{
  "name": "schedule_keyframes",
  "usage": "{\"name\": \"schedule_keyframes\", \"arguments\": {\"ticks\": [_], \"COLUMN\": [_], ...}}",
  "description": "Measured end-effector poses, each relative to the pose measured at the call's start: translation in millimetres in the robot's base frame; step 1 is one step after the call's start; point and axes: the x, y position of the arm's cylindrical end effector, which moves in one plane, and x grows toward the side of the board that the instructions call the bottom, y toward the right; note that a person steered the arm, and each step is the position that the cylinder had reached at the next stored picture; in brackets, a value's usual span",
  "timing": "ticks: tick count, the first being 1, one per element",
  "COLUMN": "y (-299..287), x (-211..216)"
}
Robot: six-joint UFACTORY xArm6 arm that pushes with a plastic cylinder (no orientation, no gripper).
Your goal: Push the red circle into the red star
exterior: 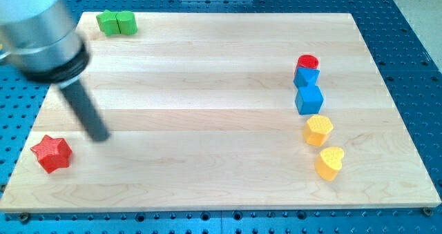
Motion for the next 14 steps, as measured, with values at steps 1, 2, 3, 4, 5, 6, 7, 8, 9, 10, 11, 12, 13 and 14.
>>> {"name": "schedule_keyframes", "arguments": {"ticks": [1,2,3,4,5,6,7,8,9,10,11,12,13,14], "y": [24.6,92.6,196.3,303.7,398.4,379.7,365.5,294.0,244.5,296.9,230.2,144.1,141.4,179.9], "x": [-100.4,-184.4,-209.9,-188.9,-133.7,-80.4,-88.7,-105.0,-156.1,-184.7,-212.3,-133.3,-135.5,-152.2]}}
